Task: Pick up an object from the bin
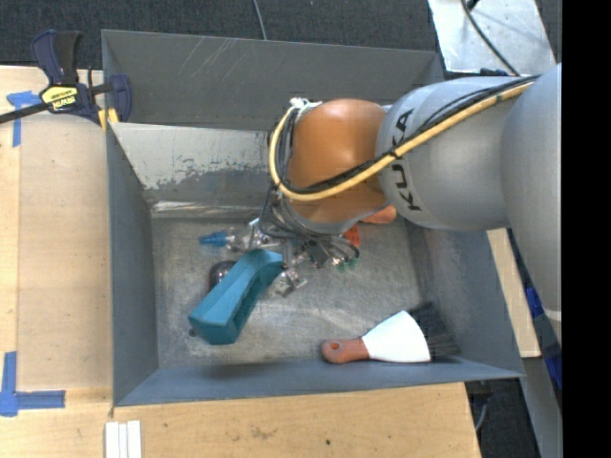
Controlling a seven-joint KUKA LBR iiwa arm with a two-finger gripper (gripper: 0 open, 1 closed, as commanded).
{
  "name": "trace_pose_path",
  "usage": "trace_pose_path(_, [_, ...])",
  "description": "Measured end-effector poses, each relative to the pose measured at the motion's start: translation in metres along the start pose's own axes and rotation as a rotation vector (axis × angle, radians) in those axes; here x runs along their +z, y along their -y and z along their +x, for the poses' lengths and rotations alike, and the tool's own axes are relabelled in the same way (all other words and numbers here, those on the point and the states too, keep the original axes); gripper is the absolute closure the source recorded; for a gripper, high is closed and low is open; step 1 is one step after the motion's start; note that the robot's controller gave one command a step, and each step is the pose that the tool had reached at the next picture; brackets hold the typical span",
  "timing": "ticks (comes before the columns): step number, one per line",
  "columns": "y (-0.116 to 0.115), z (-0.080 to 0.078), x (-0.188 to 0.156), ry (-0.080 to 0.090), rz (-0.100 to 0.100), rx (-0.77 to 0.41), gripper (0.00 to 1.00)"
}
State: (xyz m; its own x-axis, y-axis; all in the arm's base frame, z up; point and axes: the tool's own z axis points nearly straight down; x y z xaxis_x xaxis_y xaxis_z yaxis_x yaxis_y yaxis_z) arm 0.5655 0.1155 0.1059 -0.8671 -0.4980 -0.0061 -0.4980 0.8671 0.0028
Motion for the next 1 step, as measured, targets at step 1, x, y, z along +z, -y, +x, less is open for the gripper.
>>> trace_pose_path(1, [-0.0281, 0.0045, -0.2047, -0.011, 0.003, 0.124, 1.0])
